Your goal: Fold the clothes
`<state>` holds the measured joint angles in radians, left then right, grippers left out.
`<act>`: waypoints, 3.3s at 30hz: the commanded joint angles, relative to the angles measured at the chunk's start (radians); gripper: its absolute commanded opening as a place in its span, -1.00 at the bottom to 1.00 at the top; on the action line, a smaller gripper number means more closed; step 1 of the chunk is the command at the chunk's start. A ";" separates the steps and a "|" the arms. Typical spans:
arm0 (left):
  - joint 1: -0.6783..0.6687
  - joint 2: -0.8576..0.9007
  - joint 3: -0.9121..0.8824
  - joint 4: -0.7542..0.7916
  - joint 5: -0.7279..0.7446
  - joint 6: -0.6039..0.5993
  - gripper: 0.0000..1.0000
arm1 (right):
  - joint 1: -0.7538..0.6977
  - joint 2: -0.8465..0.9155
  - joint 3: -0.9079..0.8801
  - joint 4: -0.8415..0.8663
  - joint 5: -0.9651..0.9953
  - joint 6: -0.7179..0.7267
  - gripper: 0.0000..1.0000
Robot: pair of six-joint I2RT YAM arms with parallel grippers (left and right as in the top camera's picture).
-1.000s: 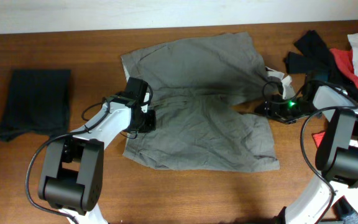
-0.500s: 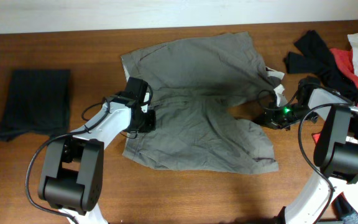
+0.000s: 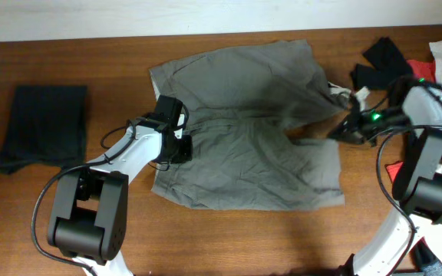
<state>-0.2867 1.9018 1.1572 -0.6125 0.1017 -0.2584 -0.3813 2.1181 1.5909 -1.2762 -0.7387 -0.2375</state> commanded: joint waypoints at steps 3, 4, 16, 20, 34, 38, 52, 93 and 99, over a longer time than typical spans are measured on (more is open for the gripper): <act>-0.001 0.015 -0.012 0.000 0.007 -0.010 -0.73 | -0.062 -0.003 0.098 -0.041 -0.049 -0.024 -0.92; -0.001 0.015 -0.012 0.000 0.007 -0.010 -0.73 | -0.075 -0.003 0.104 -0.041 -0.048 -0.024 -0.92; -0.001 0.015 -0.012 0.002 0.008 -0.010 -0.73 | -0.183 -0.003 0.104 -0.029 0.276 0.221 -0.28; -0.001 0.015 -0.012 0.003 0.008 -0.010 -0.73 | -0.177 -0.003 0.131 -0.045 0.234 0.217 -0.08; -0.001 0.015 -0.012 0.007 0.015 -0.010 -0.73 | -0.008 -0.027 0.153 0.056 0.276 0.132 0.57; -0.001 0.015 -0.012 0.006 0.015 -0.010 -0.73 | 0.023 -0.010 0.128 0.101 0.372 0.195 0.82; -0.001 0.015 -0.012 0.006 0.020 -0.010 -0.73 | 0.031 0.023 0.004 0.089 0.364 0.369 0.86; -0.001 0.015 -0.012 0.007 0.026 -0.010 -0.73 | -0.004 -0.010 0.314 -0.128 0.087 0.077 -0.49; -0.001 0.015 -0.012 0.011 0.034 -0.010 -0.73 | 0.072 -0.009 0.302 -0.132 0.148 0.061 -0.92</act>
<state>-0.2886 1.9018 1.1568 -0.6067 0.1200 -0.2584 -0.3519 2.1174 1.9015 -1.4193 -0.5629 -0.1398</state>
